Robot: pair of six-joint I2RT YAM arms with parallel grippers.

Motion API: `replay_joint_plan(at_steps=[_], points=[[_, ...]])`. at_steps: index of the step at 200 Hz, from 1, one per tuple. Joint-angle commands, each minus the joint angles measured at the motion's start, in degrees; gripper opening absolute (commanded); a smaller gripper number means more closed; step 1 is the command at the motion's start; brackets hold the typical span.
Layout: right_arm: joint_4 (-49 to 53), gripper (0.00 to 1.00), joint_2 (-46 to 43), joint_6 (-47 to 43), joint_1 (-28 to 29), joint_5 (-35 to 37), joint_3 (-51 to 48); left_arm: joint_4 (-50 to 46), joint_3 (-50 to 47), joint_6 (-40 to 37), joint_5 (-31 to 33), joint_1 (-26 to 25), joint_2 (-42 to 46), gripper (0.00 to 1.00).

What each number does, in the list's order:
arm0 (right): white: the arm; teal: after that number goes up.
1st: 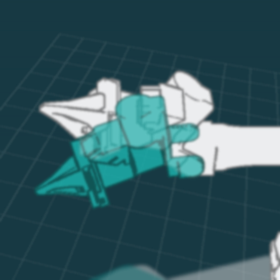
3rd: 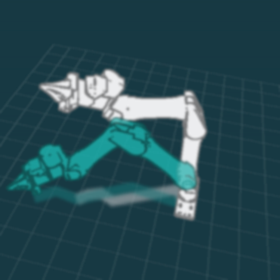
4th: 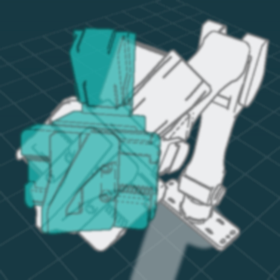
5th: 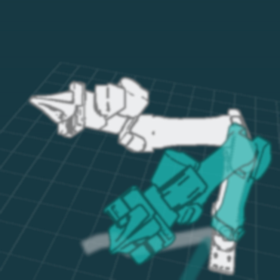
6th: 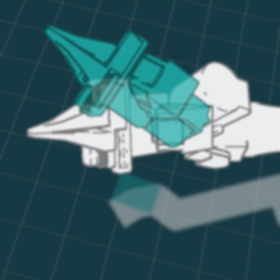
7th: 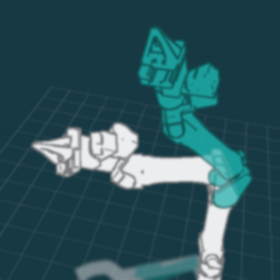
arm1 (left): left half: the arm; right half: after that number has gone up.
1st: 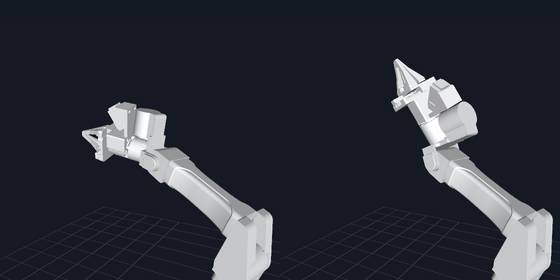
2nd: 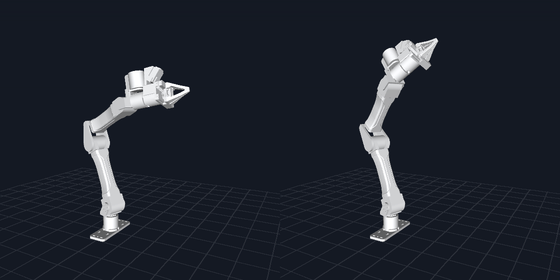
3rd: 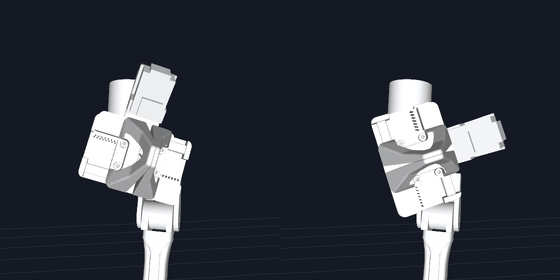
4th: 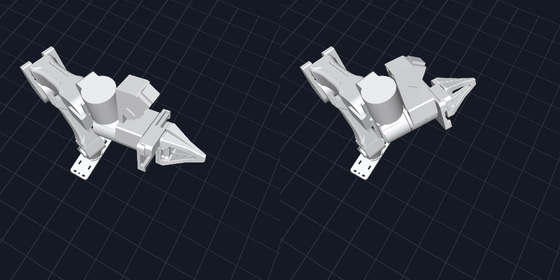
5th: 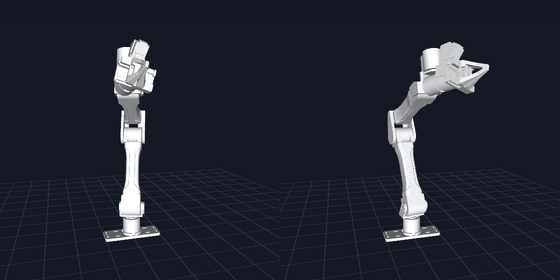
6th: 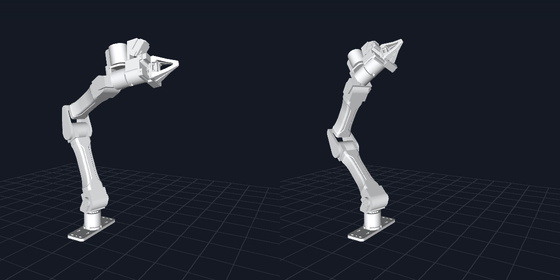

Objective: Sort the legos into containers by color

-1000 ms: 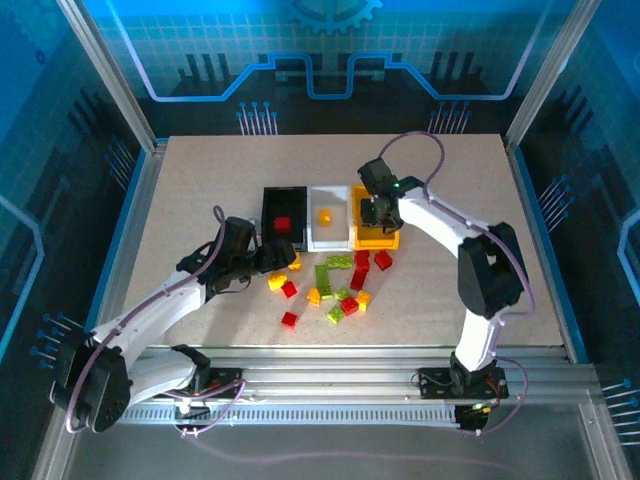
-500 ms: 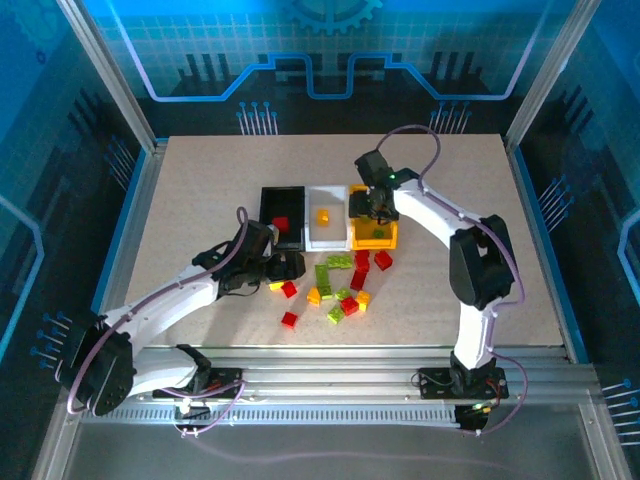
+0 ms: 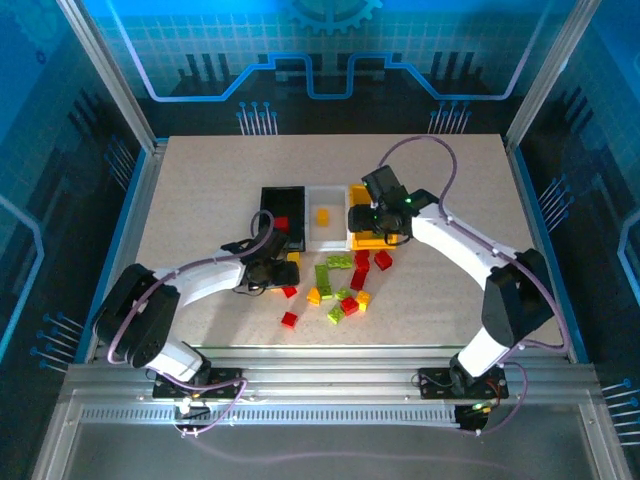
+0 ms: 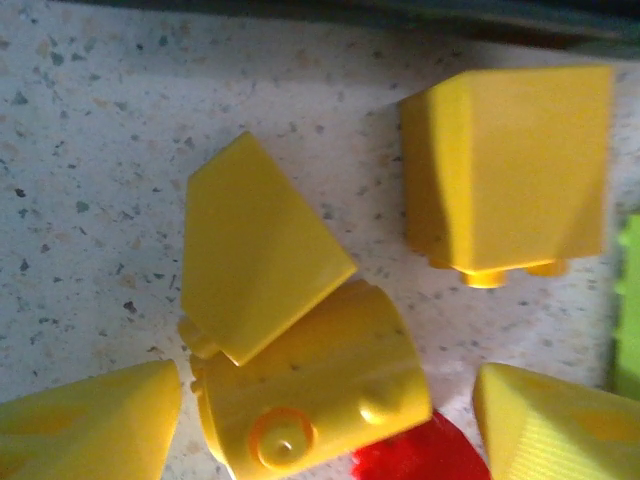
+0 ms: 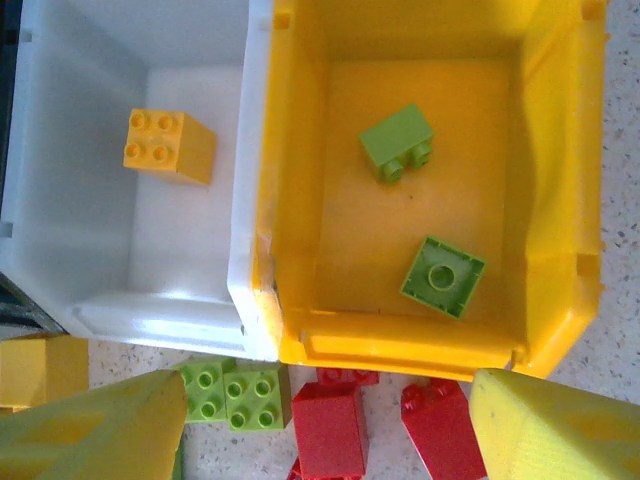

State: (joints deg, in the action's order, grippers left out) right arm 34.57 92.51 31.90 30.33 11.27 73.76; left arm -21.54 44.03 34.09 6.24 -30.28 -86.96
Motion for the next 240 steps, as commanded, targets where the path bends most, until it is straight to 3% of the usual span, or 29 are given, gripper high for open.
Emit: replay_joint_plan(at_steps=[1, 88, 125, 146, 162, 196, 240], points=[[-1.8, 0.76, -3.3, 0.4, 0.3, -1.0, -1.5, 0.5, 0.0, -0.7, 3.1, -0.2, -1.1, 0.72], [-2.4, 0.76, -4.6, 0.6, 0.2, -0.7, -3.2, -0.1, -2.1, 0.0, 2.7, -0.6, 1.8, 0.41], [-2.7, 0.76, -6.0, 0.8, 0.2, -0.5, -4.6, -4.4, -1.3, 1.5, 1.6, -3.2, 13.4, 0.4], [-3.1, 0.76, -7.8, 1.4, 0.1, -0.3, -6.8, -5.4, 4.2, 1.7, -0.1, -3.4, 14.9, 0.41], [-3.4, 0.76, -9.8, 2.1, 0.1, 0.0, -9.3, -4.3, 9.9, 1.1, -0.4, -3.3, 12.1, 0.4], [-2.6, 0.76, -13.6, 3.1, -0.2, 0.3, -13.8, -2.0, 25.3, -1.3, -0.4, -3.7, -2.0, 0.39], [-1.0, 0.76, -18.3, 3.9, -0.4, 0.6, -17.3, -6.3, 44.1, -5.3, 5.3, -3.7, -21.3, 0.37]])
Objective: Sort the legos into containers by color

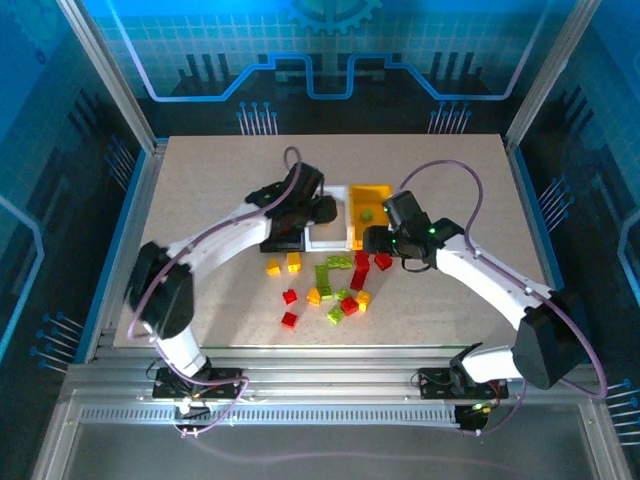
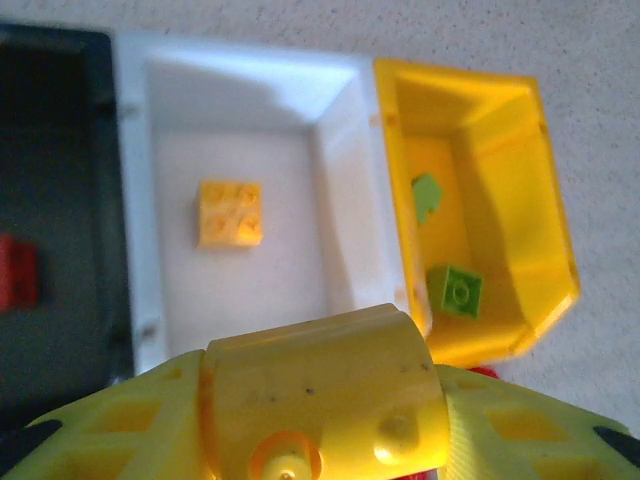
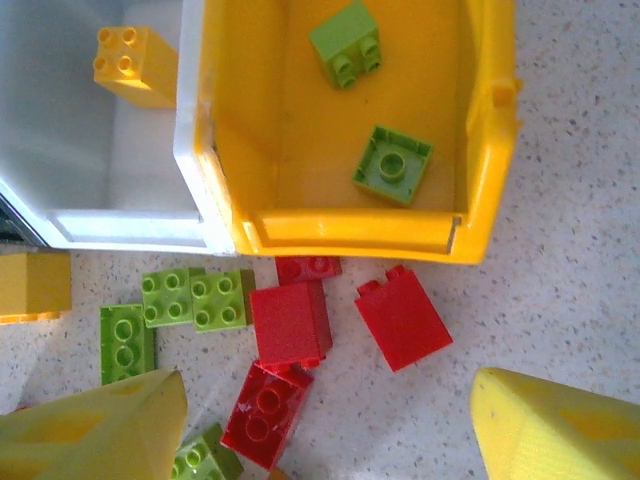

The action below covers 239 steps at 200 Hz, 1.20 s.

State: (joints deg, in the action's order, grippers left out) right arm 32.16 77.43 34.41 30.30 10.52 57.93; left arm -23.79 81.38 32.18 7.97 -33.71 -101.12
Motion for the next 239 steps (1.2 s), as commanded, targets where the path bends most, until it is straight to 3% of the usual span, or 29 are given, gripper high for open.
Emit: replay_joint_plan(at_steps=[1, 25, 48, 87, 113, 148, 159, 203, 239], points=[[1.5, 0.76, -3.3, 1.4, -0.3, 1.3, -1.5, -4.1, 7.0, -3.4, 3.7, -0.3, -7.4, 0.36], [2.1, 0.77, -5.6, 1.6, -0.2, 0.8, -2.8, -6.5, 12.6, -3.4, 5.0, 0.1, -13.5, 0.38], [2.8, 0.77, -6.5, 1.5, -0.2, -0.9, -3.4, -7.6, 15.7, -3.2, 4.2, 0.0, -16.4, 0.52], [3.2, 0.8, -7.4, 2.0, 0.1, -2.7, -5.3, -7.2, 16.5, -2.8, 2.4, -0.6, -15.1, 0.71], [3.3, 0.83, -6.6, 2.1, 0.1, -2.9, -6.2, -6.4, 15.1, -2.2, 0.4, -1.4, -11.4, 0.78], [1.4, 0.83, -5.5, 1.1, 1.7, -7.3, -7.2, -2.2, 7.6, -0.1, -4.1, -2.8, -2.0, 0.86], [0.6, 0.85, -4.8, -0.3, 3.5, -9.6, -7.2, -0.2, 3.3, 0.6, -5.2, -3.6, 2.1, 0.99], [0.7, 0.84, 0.9, -1.9, 12.0, -8.5, -9.3, 4.8, -16.6, 3.8, -5.8, -5.9, 17.8, 0.99], [-2.1, 0.8, 3.7, 9.4, 13.6, -3.6, -11.9, 5.7, -28.4, 5.6, -4.8, -5.9, 27.9, 0.99]])
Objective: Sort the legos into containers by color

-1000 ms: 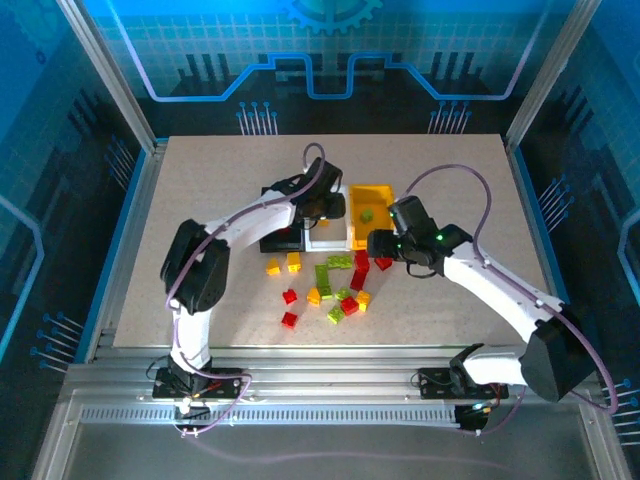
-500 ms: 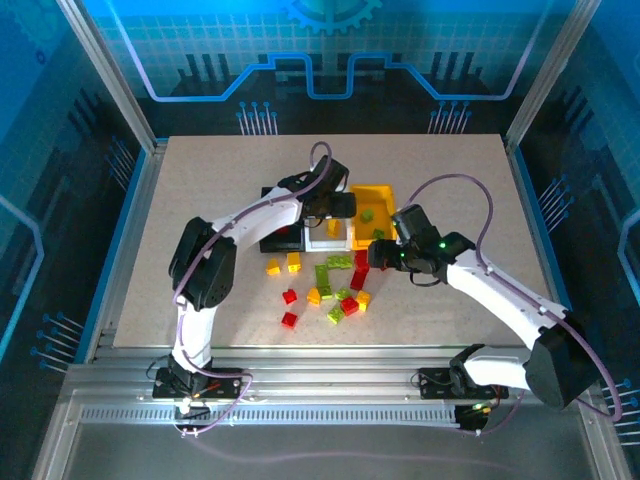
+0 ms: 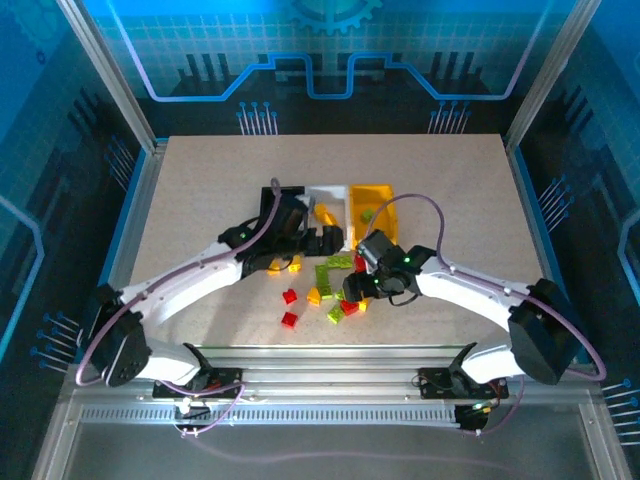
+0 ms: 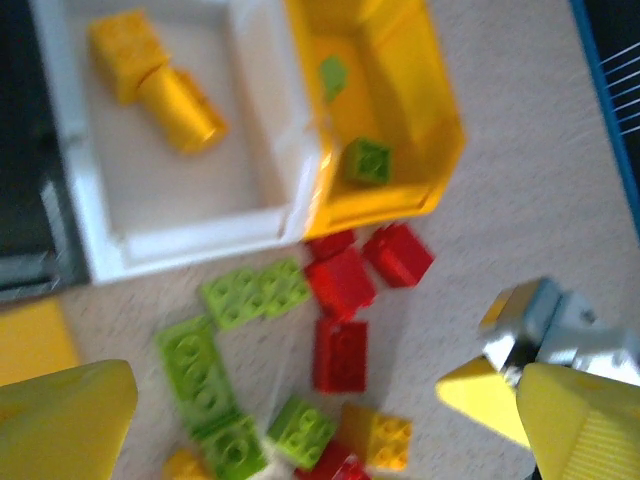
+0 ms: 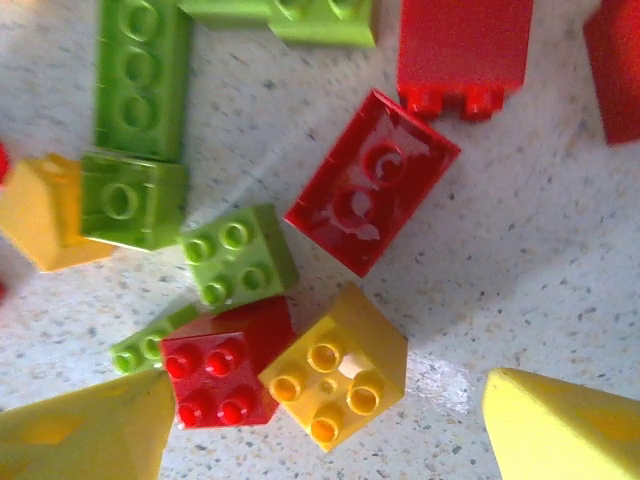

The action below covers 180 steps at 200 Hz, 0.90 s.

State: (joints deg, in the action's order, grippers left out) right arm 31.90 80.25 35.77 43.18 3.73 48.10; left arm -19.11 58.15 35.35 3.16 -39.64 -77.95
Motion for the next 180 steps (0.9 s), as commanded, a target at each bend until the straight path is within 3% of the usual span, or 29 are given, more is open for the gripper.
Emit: replay_joint_plan(at_steps=[1, 32, 75, 138, 180], points=[[-1.9, 0.8, 0.9, 8.4, 0.7, 3.2, -2.2, 1.0, -5.3, 2.4, 0.0, 0.1, 5.0, 0.99], [-4.9, 0.77, 1.5, 17.7, 1.1, 3.7, -4.0, 0.3, -8.7, 3.2, 0.9, 0.0, 8.8, 0.99], [-4.0, 0.72, 4.2, 21.6, 1.2, 4.3, -2.7, 0.1, -10.1, 2.9, 2.0, 0.1, 10.8, 0.99], [0.0, 0.45, 1.8, 22.5, 0.9, 5.6, -5.0, -0.5, -11.0, 2.4, 3.6, 0.1, 11.8, 0.99], [3.8, 0.32, -5.4, 15.9, -0.8, 6.5, -3.3, -1.9, -11.8, 1.2, 4.9, 0.6, 12.4, 0.99]])
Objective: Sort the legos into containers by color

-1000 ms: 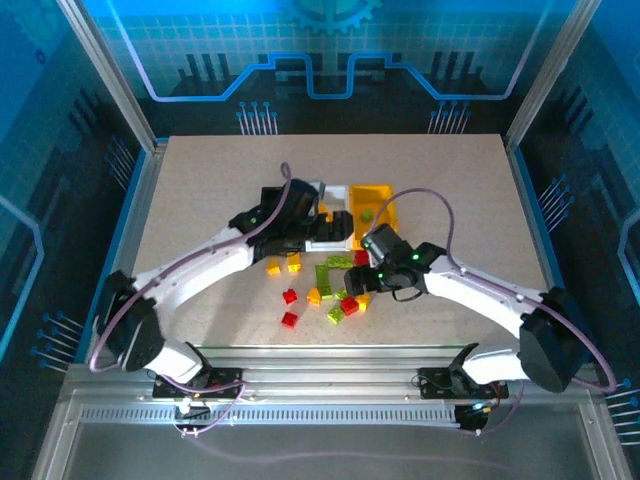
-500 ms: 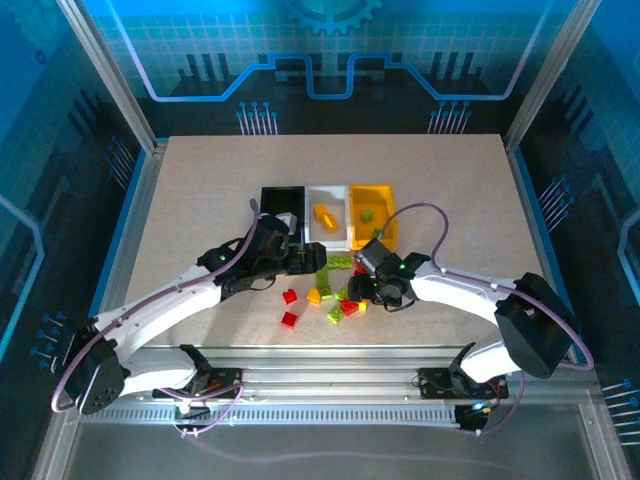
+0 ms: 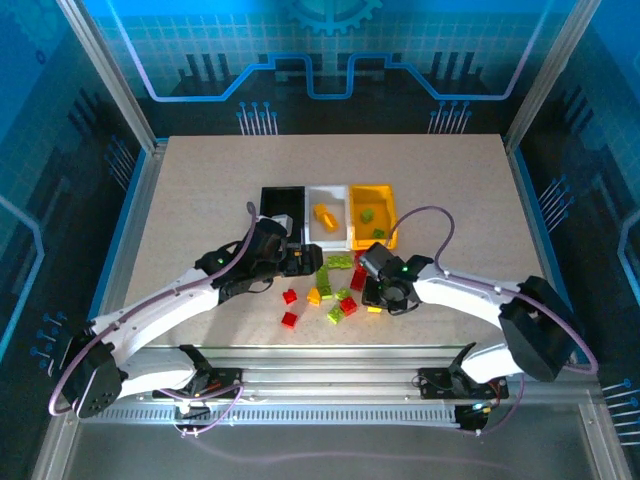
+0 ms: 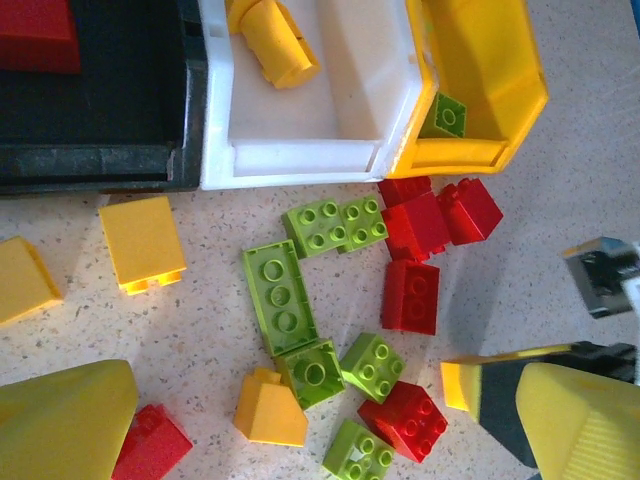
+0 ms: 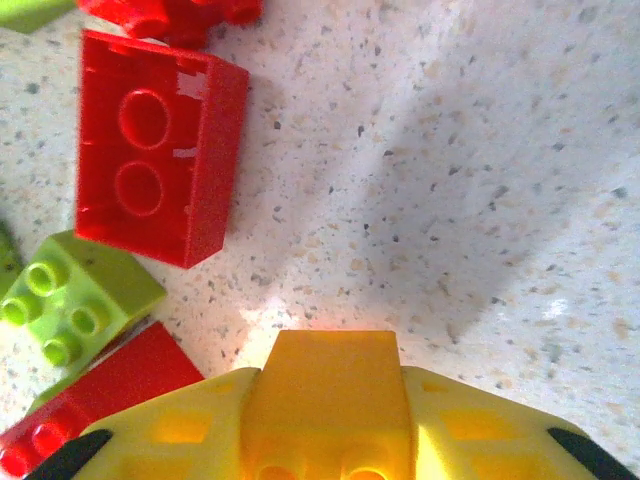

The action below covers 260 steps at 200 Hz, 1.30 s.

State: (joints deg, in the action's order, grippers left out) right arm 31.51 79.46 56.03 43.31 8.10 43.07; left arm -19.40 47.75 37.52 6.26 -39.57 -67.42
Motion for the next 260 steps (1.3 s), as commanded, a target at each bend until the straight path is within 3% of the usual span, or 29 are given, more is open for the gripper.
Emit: replay_joint_plan(at_steps=[1, 36, 109, 156, 179, 213, 260], points=[[4.2, 0.32, -4.7, -4.7, -1.0, 2.1, 1.9, -1.6, -1.4, -1.0, 1.8, 0.6, 1.8, 0.99], [5.7, 0.3, -2.4, -14.4, -1.6, 2.6, 15.3, -3.2, -3.9, -1.4, 2.4, 1.2, 4.0, 0.99], [7.6, 0.32, 29.3, -22.7, -5.2, 5.8, 48.5, -8.6, -7.9, 1.5, 5.8, 2.8, 8.2, 0.99], [10.4, 0.35, 41.3, -22.8, -6.9, 5.2, 60.6, -7.9, -8.8, 0.0, 6.9, 6.3, 6.6, 0.99], [10.8, 0.43, 43.0, -22.5, -7.3, 4.3, 62.4, -5.1, -8.8, -0.8, 8.0, 6.9, 3.2, 0.95], [10.5, 0.67, 41.0, -22.6, -7.4, 3.8, 63.3, -1.4, -8.5, -0.7, 8.5, 7.1, -0.8, 0.91], [6.5, 0.78, 29.7, -22.2, -6.9, 0.8, 54.1, -1.2, -6.3, -2.3, 1.2, 6.4, -4.1, 0.9]])
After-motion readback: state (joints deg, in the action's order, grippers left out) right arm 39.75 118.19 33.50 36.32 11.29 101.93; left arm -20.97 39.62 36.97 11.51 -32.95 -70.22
